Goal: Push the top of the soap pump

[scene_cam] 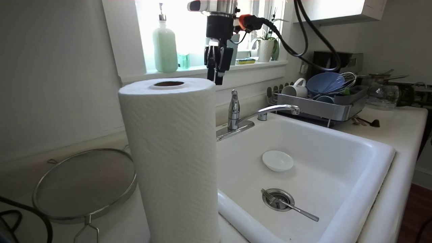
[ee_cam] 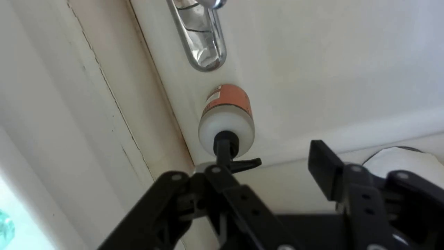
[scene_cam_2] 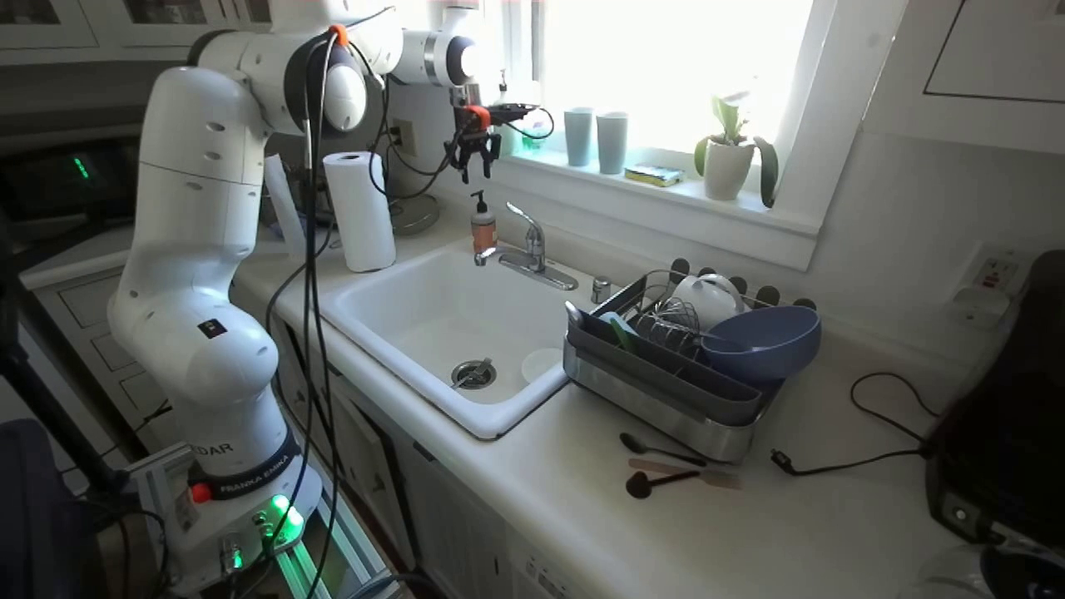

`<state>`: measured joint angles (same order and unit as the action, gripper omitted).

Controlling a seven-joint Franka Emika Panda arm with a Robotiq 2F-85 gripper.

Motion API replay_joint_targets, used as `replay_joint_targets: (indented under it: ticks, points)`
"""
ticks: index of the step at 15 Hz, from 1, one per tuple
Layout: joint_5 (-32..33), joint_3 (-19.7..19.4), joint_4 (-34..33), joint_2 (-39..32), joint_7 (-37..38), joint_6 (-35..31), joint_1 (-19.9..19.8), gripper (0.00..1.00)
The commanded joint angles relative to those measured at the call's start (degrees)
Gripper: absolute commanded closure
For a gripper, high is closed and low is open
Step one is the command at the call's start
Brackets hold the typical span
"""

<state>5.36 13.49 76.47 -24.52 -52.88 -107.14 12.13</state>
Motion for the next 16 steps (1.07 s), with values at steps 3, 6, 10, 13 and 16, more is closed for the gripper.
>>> replay_joint_targets:
  ticks: [3, 6, 10, 13, 16]
  points:
    - [2.76, 0.27, -11.27, -8.2, -7.4, 3.29, 2.43, 0.82]
    - [3.41, 0.01, -14.34, -10.75, -9.2, 3.9, 3.92, 1.0]
    - [4.46, -0.48, -17.84, -13.51, -10.05, 4.21, 5.34, 1.0]
    - [5.62, -1.01, -19.95, -15.03, -10.4, 5.13, 6.13, 1.0]
    - [6.89, -1.14, -20.99, -15.95, -10.61, 6.16, 6.27, 1.0]
